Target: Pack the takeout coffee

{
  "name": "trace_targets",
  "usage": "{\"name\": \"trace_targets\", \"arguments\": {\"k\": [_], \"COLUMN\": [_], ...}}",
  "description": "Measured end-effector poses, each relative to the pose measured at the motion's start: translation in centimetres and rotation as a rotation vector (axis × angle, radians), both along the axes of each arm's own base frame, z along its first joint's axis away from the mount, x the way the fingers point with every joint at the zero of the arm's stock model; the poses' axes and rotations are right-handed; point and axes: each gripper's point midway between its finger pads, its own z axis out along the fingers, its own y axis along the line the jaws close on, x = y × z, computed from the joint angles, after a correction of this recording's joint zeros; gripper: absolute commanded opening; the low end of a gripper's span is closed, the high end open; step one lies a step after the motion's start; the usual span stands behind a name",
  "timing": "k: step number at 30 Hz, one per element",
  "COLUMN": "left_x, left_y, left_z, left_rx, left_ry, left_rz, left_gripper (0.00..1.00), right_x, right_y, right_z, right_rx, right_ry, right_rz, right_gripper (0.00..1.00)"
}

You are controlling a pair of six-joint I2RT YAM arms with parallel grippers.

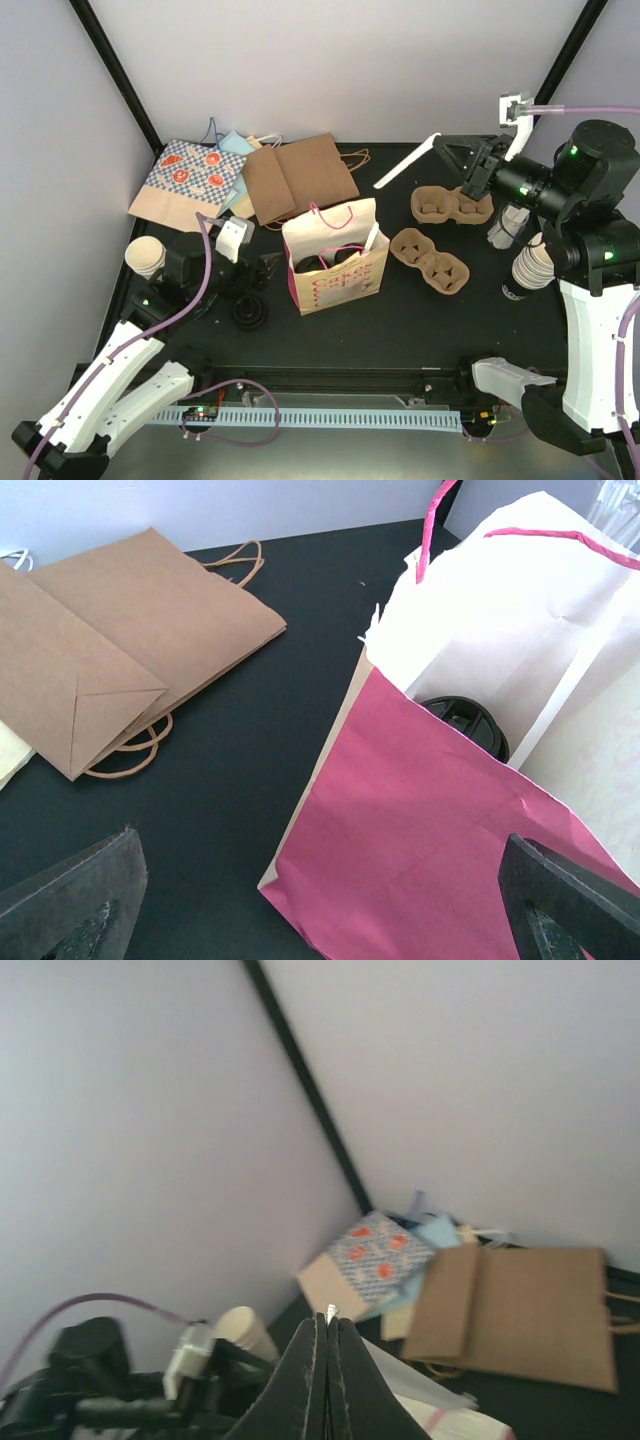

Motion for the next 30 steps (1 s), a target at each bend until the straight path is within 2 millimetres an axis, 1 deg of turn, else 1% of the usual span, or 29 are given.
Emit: {"name": "trace_targets", "arguments": {"k": [3,6,8,13,16,19,23,28,30], "left_x": [0.0,0.0,-0.1,-0.1,-0.1,-0.1,-0.1,-0.1,-0.1], "left_y": [0.0,0.0,0.0,0.0,0.0,0.0,0.0,0.0,0.0], "left_z": [0.0,-0.2,-0.3,-0.4,-0.3,-0.4,-0.4,-0.4,-0.4], "left_rx": [0.000,0.002,0.002,0.003,0.002,0.003,0.003,0.003,0.003], "left_ry": [0.000,0.003,0.004,0.005,0.004,0.005,0.005,0.005,0.005], "left_rz": [0.000,0.000,0.000,0.000,0.000,0.000,0.000,0.000,0.000], "left_gripper": [0.99,0.99,0.99,0.99,0.99,0.99,0.99,0.99,0.99], "right_x": [-1.5,-2.4,-2.6,-2.5,-2.5,-3.0,-3.7,-3.9,-3.9], "right_y": [1.2,1.6,1.9,2.7,3.4,4.0,4.7,5.2,5.1], "right_z": [1.4,1.5,0.7,-3.2,-4.6,-5.2,-5.3,-5.5,-5.1], "right_rx": [0.051,0.060,0.059,0.047,0.041,0.040,0.036,0.029,0.027], "right_ry": [-0.025,-0.026,-0.006,0.097,0.135,0.145,0.144,0.147,0.139], "right_rz": [0.106,0.154,0.174,0.210,0.236,0.264,0.298,0.308,0.305], "right_gripper": [0.01,0.01,0.01,0.01,0.01,0.01,0.01,0.01,0.01]}}
